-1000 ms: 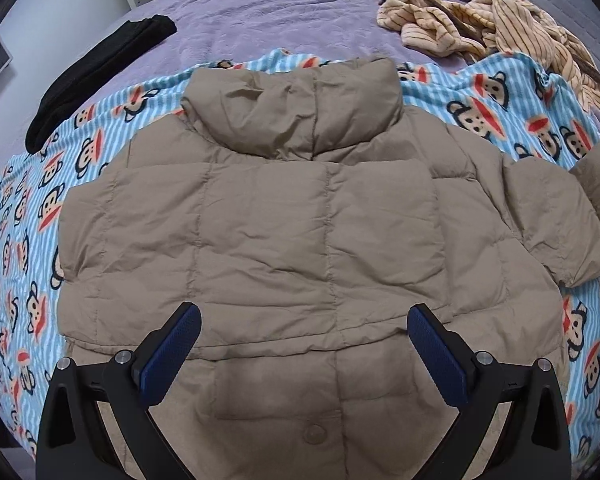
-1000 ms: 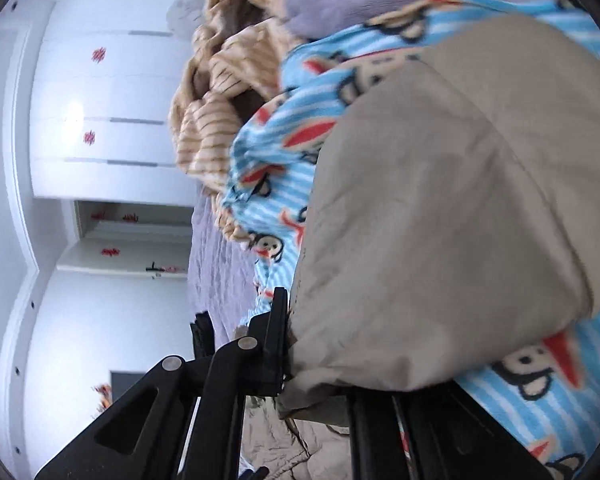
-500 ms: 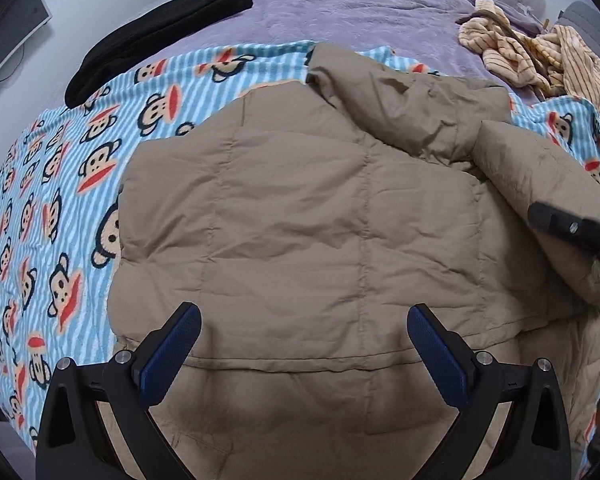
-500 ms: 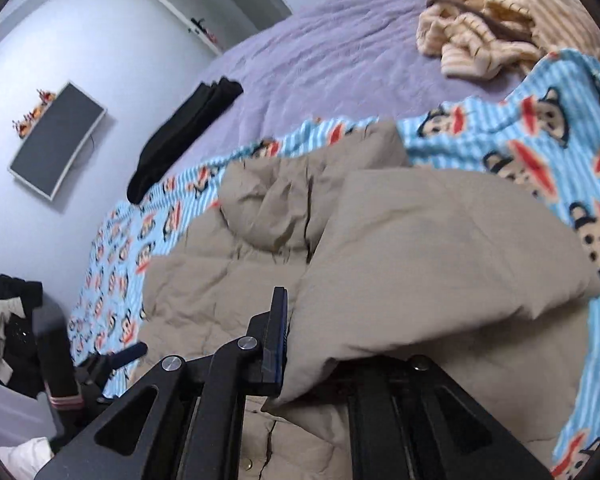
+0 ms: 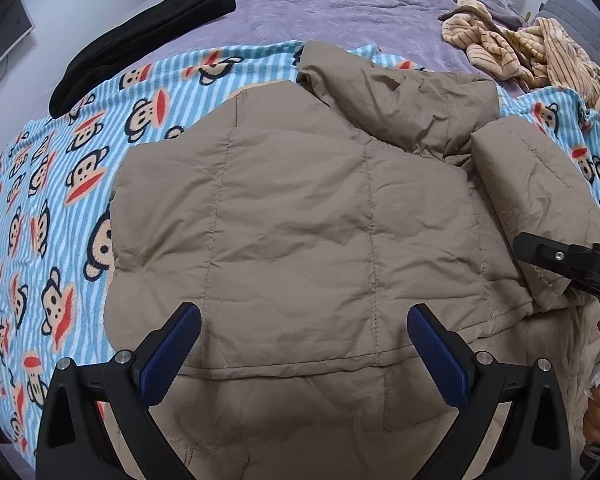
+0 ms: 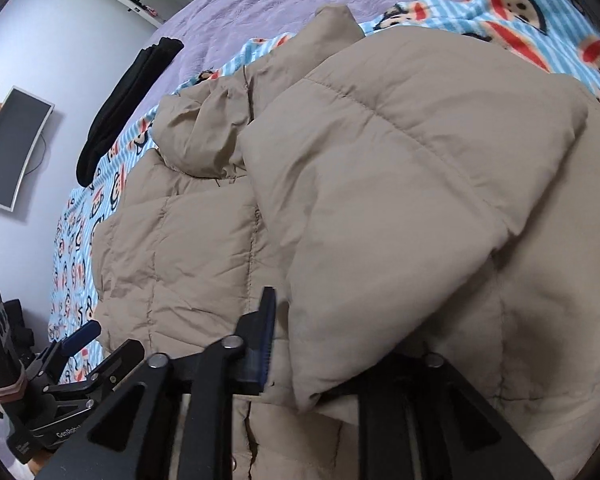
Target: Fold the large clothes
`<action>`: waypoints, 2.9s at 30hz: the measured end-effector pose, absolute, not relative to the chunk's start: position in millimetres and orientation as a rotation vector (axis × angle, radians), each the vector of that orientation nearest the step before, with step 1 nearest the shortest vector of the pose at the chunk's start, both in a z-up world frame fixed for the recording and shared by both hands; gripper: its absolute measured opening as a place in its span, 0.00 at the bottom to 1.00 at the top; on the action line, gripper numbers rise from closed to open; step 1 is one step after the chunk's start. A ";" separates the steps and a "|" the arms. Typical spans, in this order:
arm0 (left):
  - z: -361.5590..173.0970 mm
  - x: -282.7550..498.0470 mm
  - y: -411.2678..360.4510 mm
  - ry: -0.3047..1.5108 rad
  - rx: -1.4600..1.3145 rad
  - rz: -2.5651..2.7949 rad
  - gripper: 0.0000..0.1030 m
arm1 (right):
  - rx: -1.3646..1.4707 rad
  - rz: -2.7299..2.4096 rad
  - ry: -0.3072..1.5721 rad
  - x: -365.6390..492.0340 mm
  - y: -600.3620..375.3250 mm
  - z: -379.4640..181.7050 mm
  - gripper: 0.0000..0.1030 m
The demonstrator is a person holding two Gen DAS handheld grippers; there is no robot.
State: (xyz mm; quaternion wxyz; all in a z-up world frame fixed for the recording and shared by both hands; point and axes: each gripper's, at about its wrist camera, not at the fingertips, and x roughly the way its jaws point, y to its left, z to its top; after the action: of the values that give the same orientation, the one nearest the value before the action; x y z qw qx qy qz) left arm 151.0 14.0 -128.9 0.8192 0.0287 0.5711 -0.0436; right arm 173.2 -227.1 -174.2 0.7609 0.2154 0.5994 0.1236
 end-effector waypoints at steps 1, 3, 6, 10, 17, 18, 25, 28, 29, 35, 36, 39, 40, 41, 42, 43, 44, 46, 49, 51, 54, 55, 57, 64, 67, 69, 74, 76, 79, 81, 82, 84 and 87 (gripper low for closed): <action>-126.9 151.7 16.3 1.212 0.052 -0.104 1.00 | 0.490 0.274 1.300 170.5 -228.2 -169.9 0.61; -122.6 155.2 24.6 1.203 0.011 -0.127 1.00 | 0.513 0.278 1.269 164.3 -228.4 -157.7 0.70; -117.8 163.2 42.4 1.190 -0.090 -0.141 1.00 | 0.551 0.246 1.203 152.3 -245.6 -138.5 0.70; -116.5 171.2 59.4 1.186 -0.179 -0.175 1.00 | 0.751 0.141 1.138 158.1 -287.2 -140.2 0.70; -117.6 175.6 90.5 1.153 -0.374 -0.270 1.00 | 0.823 0.184 1.056 199.7 -278.9 -138.5 0.06; -118.1 176.3 96.6 1.146 -0.420 -0.285 1.00 | 0.744 0.233 1.053 204.9 -263.1 -129.3 0.06; -118.3 181.0 114.6 1.130 -0.584 -0.391 1.00 | 0.177 0.493 1.163 190.7 -132.9 -126.8 0.10; -119.6 185.2 108.0 1.142 -0.627 -0.465 1.00 | 0.052 0.484 1.243 172.2 -118.6 -145.6 0.18; -120.1 186.7 103.8 1.147 -0.634 -0.484 1.00 | 0.033 0.491 1.263 166.8 -117.8 -148.7 0.32; -119.8 190.0 74.5 1.174 -0.646 -0.586 1.00 | -0.040 0.467 1.237 129.9 -150.1 -133.8 0.69; -119.2 190.1 69.5 1.177 -0.626 -0.582 1.00 | -0.024 0.448 1.237 126.6 -161.7 -132.0 0.69; -119.0 190.5 60.0 1.188 -0.612 -0.577 1.00 | 0.139 0.373 1.231 126.4 -205.9 -125.9 0.69; -120.1 190.0 58.9 1.191 -0.616 -0.574 1.00 | 0.224 0.350 1.222 129.8 -219.9 -123.7 0.61; -119.8 190.0 56.8 1.193 -0.617 -0.571 1.00 | 0.313 0.332 1.214 133.7 -232.5 -123.6 0.36; -119.2 189.8 55.1 1.193 -0.616 -0.569 1.00 | 0.384 0.316 1.216 139.2 -239.9 -125.4 0.23; -119.5 189.5 54.5 1.193 -0.616 -0.570 1.00 | 0.455 0.294 1.220 145.4 -247.5 -129.4 0.15; -119.5 189.6 55.1 1.193 -0.617 -0.573 1.00 | 0.499 0.279 1.215 151.3 -250.3 -133.0 0.15; -119.3 189.2 57.4 1.191 -0.627 -0.577 1.00 | 0.538 0.294 1.194 162.6 -241.2 -138.3 0.15; -120.5 189.9 65.7 1.186 -0.668 -0.579 1.00 | 0.579 0.403 1.181 178.6 -205.7 -142.9 0.15; -122.8 191.4 70.1 1.191 -0.700 -0.583 1.00 | 0.547 0.494 1.207 183.6 -172.9 -145.8 0.15; -128.2 194.6 72.2 1.201 -0.736 -0.610 1.00 | 0.428 0.574 1.269 176.4 -134.3 -149.2 0.15; -130.8 195.8 70.2 1.204 -0.740 -0.614 1.00 | 0.384 0.579 1.279 171.1 -130.1 -148.8 0.15; -137.8 197.6 67.3 1.221 -0.711 -0.588 1.00 | 0.319 0.557 1.288 158.6 -136.2 -148.4 0.15; -164.4 205.1 38.3 1.339 -0.516 -0.518 0.36 | 0.254 0.324 1.351 118.5 -235.8 -156.0 0.15; -159.1 207.0 22.8 1.346 -0.474 -0.515 0.10 | 0.252 0.211 1.375 112.5 -272.1 -164.1 0.15; -137.2 202.8 17.9 1.268 -0.447 -0.539 0.10 | 0.279 0.160 1.356 118.1 -294.4 -167.4 0.15; -127.9 200.2 22.0 1.262 -0.351 -0.475 0.10 | 0.207 -0.028 1.226 140.4 -336.5 -157.4 0.15; -148.3 201.1 22.3 1.312 -0.305 -0.434 0.10 | 0.282 -0.047 1.220 144.1 -354.8 -165.1 0.11; -170.1 194.5 24.6 1.327 -0.273 -0.386 0.11 | 0.333 -0.033 1.274 145.5 -363.2 -192.9 0.11; -165.8 188.7 29.8 1.303 -0.287 -0.351 0.12 | 0.305 -0.023 1.280 144.8 -358.4 -204.9 0.11; -164.3 186.2 33.4 1.300 -0.283 -0.334 0.14 | 0.287 -0.026 1.274 144.1 -353.5 -206.6 0.11; -157.6 182.5 39.0 1.288 -0.254 -0.294 0.16 | 0.271 -0.028 1.268 143.9 -351.0 -204.9 0.11; -141.7 177.3 49.9 1.260 -0.183 -0.222 0.16 | 0.296 -0.017 1.283 145.2 -353.3 -203.1 0.11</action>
State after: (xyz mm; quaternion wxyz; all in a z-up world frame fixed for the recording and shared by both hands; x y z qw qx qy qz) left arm 177.3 49.9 -141.7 0.7985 -0.0850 0.5870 -0.1033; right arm 145.2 -353.3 -203.1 0.7910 0.1374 0.5961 -0.0080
